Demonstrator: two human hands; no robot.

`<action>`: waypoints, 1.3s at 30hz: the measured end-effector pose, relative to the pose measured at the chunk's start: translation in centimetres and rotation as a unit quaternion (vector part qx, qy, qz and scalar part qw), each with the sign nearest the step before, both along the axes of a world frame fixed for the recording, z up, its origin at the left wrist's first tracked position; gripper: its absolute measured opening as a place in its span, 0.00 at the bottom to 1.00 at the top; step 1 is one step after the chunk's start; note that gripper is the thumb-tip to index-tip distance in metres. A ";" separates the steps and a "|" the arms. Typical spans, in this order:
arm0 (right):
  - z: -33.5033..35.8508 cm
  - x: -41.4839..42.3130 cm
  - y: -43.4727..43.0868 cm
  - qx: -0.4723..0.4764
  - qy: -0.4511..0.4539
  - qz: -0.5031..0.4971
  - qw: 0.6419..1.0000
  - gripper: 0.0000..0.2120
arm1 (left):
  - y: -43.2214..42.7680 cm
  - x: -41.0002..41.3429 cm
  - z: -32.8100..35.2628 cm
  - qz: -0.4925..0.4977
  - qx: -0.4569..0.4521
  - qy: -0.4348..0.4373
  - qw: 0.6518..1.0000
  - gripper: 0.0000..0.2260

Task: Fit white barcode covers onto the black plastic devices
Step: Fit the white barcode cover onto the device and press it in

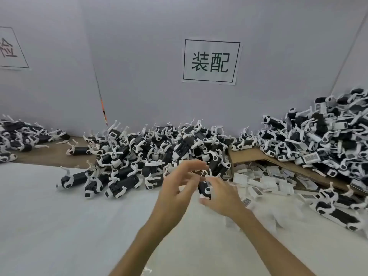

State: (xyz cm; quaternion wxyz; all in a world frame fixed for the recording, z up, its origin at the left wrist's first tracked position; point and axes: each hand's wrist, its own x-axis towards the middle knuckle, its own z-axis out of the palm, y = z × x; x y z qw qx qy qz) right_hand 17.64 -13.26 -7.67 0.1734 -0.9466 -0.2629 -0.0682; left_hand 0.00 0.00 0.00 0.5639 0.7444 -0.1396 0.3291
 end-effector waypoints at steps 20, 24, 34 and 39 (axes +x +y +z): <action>10.4 -3.9 -5.7 0.298 0.190 0.278 0.893 0.16 | -0.4 8.7 0.2 0.010 0.382 0.229 0.895 0.19; 10.5 -2.3 -6.5 0.290 0.126 0.216 0.924 0.18 | -0.9 9.2 -0.4 -0.078 0.188 0.272 0.941 0.20; 0.1 4.4 -10.4 0.001 0.106 -0.126 0.986 0.30 | -1.4 11.6 -6.5 -0.022 -0.138 0.260 0.955 0.22; -2.6 6.0 -10.2 -0.024 0.136 -0.130 0.982 0.23 | -0.6 13.0 -6.7 -0.132 -0.315 0.270 0.900 0.24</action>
